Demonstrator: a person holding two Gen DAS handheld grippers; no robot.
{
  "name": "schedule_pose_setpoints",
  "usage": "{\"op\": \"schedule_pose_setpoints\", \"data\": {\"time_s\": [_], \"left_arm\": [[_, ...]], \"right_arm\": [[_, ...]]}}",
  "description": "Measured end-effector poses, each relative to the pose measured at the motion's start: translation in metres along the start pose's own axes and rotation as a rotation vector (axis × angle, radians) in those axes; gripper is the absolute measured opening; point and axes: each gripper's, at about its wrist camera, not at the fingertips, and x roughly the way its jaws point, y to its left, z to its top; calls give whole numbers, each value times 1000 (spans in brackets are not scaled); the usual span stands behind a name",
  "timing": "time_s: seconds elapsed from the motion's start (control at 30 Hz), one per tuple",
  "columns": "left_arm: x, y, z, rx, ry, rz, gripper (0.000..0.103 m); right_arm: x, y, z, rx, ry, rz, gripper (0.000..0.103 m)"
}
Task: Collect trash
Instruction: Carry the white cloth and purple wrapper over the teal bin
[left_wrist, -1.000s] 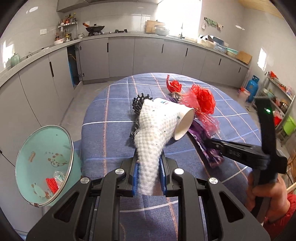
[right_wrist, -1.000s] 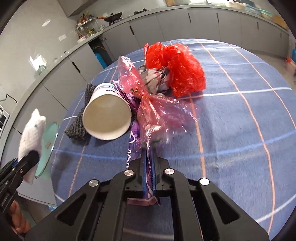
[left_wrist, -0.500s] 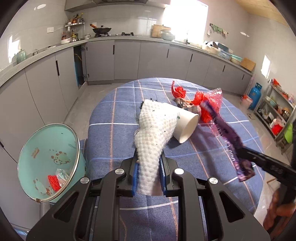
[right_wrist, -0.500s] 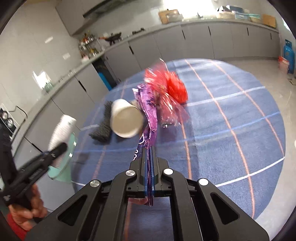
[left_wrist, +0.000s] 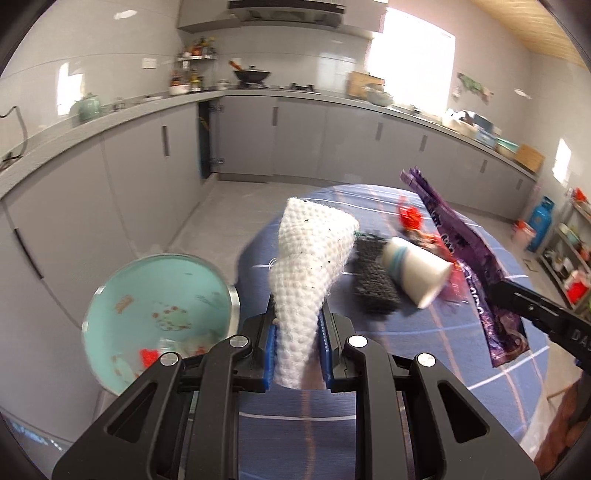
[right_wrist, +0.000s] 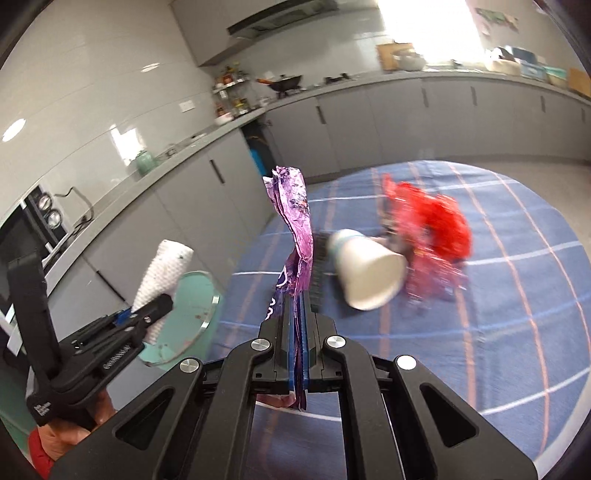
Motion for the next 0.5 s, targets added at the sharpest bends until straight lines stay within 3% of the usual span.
{"op": "schedule_pose_setpoints", "data": {"time_s": [0.2, 0.5], "left_arm": [[-6, 35, 3, -46, -13, 112, 19], [-11, 95, -4, -151, -5, 194, 19]], "right_arm": [[26, 48, 5, -61, 21, 75, 4], [62, 104, 4, -124, 73, 136, 4]]}}
